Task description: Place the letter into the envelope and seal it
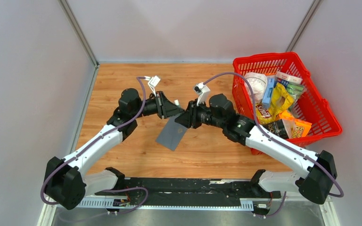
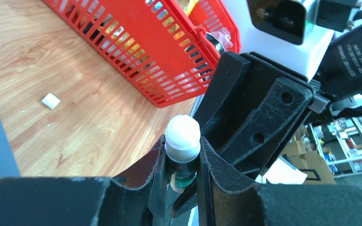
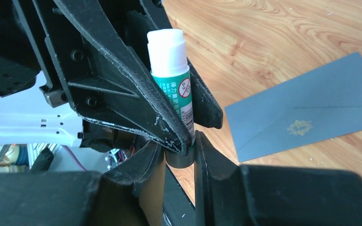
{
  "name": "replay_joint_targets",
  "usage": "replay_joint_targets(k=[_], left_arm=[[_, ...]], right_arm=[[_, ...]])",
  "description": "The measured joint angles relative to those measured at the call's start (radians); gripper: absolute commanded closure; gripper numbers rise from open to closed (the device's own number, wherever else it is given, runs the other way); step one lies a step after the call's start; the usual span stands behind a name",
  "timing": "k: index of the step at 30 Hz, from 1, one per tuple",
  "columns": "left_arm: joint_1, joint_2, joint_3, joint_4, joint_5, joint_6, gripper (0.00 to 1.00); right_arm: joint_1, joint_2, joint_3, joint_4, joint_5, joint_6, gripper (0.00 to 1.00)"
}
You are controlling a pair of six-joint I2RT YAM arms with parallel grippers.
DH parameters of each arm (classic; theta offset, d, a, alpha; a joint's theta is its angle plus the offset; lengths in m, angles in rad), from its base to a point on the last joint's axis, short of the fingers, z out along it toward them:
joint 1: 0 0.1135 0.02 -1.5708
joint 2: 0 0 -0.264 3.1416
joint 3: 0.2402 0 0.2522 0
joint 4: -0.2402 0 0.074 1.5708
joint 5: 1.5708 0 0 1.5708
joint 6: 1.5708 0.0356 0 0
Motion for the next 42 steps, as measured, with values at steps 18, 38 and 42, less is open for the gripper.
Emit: replay_joint_targets(k=[18, 38, 42], left_arm=[[-0.047, -0.064, 0.164, -0.430, -0.350, 0.044, 1.00], [-0.048, -0.061, 0.232, -0.501, -0.304, 0.119, 1.00], [-0.046, -0.063, 0.232, -0.473, -0.202, 0.131, 1.00]], right_arm=[[0.370, 0.217, 0.293, -0.246, 0.964, -0.269, 0.94], [-0.104, -0.074, 0.166, -0.185, 0.171, -0.309, 0.18], [-0.194, -0.096, 0.089, -0.068, -0.124, -0.213, 0.18]])
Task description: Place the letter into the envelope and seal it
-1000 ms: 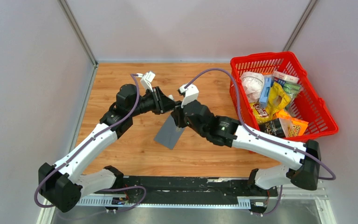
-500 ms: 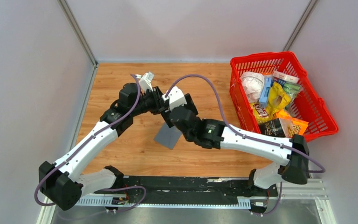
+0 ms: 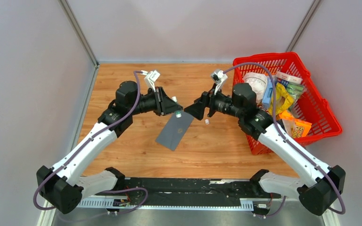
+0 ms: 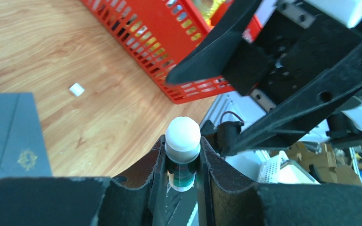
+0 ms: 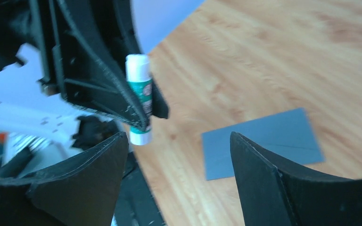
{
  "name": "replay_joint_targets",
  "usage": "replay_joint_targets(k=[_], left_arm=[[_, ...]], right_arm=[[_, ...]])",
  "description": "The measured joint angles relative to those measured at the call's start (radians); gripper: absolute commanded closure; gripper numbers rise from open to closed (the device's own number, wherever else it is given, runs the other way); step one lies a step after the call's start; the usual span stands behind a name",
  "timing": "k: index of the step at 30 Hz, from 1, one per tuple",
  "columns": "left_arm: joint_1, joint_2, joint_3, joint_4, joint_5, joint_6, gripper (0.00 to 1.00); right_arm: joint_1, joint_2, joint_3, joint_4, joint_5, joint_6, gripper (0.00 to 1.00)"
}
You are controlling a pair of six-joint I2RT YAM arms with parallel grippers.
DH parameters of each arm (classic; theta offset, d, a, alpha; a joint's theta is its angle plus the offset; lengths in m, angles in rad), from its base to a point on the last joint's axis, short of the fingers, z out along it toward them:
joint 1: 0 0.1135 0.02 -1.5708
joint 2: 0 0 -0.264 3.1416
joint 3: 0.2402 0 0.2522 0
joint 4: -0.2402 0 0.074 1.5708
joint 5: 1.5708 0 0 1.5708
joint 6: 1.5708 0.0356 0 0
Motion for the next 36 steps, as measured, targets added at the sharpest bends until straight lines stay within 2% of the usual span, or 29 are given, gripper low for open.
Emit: replay_joint_targets(k=[6, 15, 20, 27, 33, 36], left_arm=[[0.000, 0.000, 0.000, 0.093, 0.113, -0.021, 1.00], [0.000, 0.004, -0.015, 0.244, 0.180, -0.108, 1.00], [0.000, 0.005, -0.038, 0.312, 0.179, -0.148, 1.00], [0.000, -0.006, -0.046, 0.336, 0.159, -0.156, 1.00], [0.000, -0.039, -0.047, 0.328, 0.118, -0.137, 1.00], [0.000, -0.050, -0.047, 0.302, 0.093, -0.121, 1.00]], right_arm=[[-0.010, 0.036, -0.048, 0.161, -0.301, 0.127, 0.19], [-0.007, 0.049, -0.048, 0.282, -0.392, 0.209, 0.27], [0.009, 0.064, -0.048, 0.324, -0.391, 0.239, 0.40], [0.024, 0.080, -0.048, 0.339, -0.375, 0.263, 0.53], [0.027, 0.079, -0.048, 0.341, -0.359, 0.270, 0.82], [0.040, 0.076, -0.043, 0.319, -0.325, 0.259, 0.90]])
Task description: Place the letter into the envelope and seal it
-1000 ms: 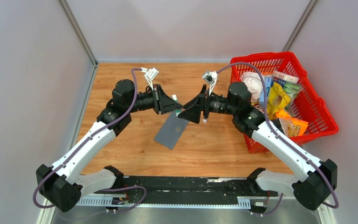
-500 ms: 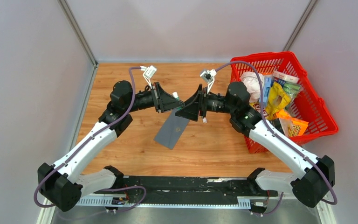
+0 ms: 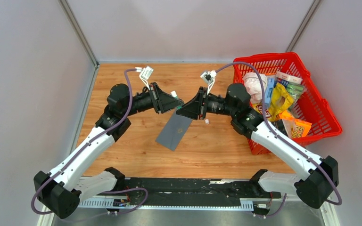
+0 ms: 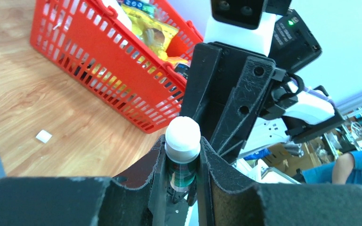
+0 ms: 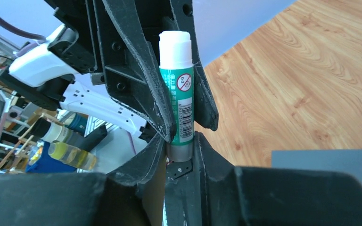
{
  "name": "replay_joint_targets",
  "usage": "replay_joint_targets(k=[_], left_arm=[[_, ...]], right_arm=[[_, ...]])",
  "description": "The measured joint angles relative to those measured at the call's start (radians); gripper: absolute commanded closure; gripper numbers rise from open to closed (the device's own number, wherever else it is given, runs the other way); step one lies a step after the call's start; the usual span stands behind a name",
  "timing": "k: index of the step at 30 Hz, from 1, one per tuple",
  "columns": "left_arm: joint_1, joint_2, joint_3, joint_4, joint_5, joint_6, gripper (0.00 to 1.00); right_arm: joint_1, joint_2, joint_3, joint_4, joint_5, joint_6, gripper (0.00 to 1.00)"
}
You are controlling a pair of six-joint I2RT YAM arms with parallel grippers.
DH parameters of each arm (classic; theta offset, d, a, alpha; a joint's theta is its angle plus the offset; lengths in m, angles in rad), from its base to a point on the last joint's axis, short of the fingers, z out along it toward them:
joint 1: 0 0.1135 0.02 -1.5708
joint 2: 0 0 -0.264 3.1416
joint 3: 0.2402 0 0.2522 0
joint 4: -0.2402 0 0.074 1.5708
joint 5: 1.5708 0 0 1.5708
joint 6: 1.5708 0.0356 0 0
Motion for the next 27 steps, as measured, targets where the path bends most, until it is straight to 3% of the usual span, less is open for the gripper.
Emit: replay_joint_targets(k=[6, 11, 17, 19, 22, 24, 27], left_arm=[[-0.014, -0.022, 0.005, -0.101, -0.093, 0.039, 1.00], [-0.040, -0.048, 0.022, -0.188, -0.206, 0.054, 1.00], [-0.061, -0.024, 0.071, -0.256, -0.321, 0.059, 1.00], [-0.063, -0.010, 0.073, -0.270, -0.348, 0.056, 1.00], [-0.066, 0.011, 0.074, -0.293, -0.379, 0.049, 1.00], [-0.068, 0.018, 0.074, -0.303, -0.390, 0.048, 1.00], [-0.070, 0.020, 0.080, -0.331, -0.403, 0.053, 1.00]], right_arm=[[0.094, -0.014, 0.051, -0.172, 0.221, -0.097, 0.96], [0.317, -0.013, 0.149, -0.359, 0.728, -0.266, 0.99], [0.539, 0.104, 0.244, -0.397, 1.332, -0.531, 0.95], [0.571, 0.150, 0.253, -0.376, 1.452, -0.605, 0.86], [0.600, 0.213, 0.254, -0.346, 1.591, -0.710, 0.56], [0.602, 0.224, 0.254, -0.344, 1.616, -0.744, 0.38], [0.580, 0.197, 0.254, -0.377, 1.569, -0.740, 0.25]])
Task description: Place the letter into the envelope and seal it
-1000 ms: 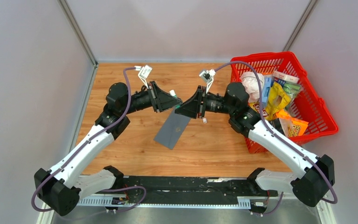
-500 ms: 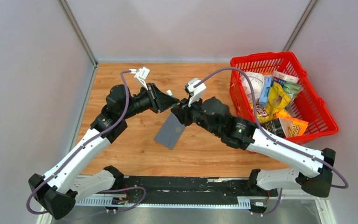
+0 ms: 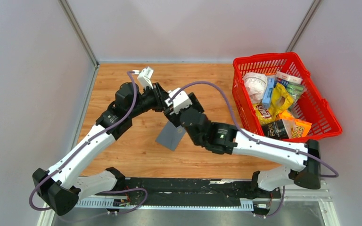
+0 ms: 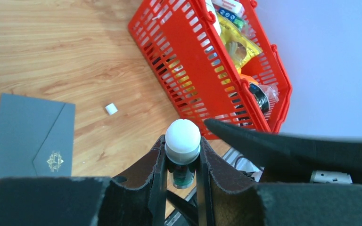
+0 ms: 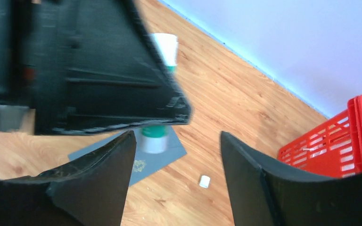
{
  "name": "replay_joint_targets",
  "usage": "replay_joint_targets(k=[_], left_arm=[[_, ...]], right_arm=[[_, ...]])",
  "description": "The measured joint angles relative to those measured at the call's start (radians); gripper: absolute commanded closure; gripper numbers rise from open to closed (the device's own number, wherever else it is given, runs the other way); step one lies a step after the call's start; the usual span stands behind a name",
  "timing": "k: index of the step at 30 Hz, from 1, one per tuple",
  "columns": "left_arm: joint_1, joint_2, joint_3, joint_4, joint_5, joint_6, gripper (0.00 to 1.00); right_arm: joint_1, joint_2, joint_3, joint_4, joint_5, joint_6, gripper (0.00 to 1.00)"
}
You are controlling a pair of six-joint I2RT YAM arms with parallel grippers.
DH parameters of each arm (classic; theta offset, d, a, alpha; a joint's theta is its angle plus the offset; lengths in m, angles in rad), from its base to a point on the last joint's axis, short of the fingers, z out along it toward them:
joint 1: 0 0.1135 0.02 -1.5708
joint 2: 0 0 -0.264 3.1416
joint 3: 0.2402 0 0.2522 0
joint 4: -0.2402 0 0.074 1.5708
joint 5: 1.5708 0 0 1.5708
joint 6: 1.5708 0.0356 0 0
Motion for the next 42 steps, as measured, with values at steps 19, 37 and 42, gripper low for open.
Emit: replay_joint_targets(k=[19, 37, 42], left_arm=[[0.019, -0.029, -0.001, 0.143, 0.277, 0.050, 1.00], [0.022, 0.032, -0.010, 0.302, 0.430, -0.024, 1.00], [0.030, 0.029, -0.011, 0.304, 0.428, -0.041, 1.00]], right_arm=[[-0.700, -0.261, -0.320, 0.323, -1.574, 0.688, 0.21], [-0.578, -0.227, -0.229, 0.312, -1.608, 0.681, 0.75], [-0.491, -0.225, -0.193, 0.211, -1.402, 0.628, 0.92]])
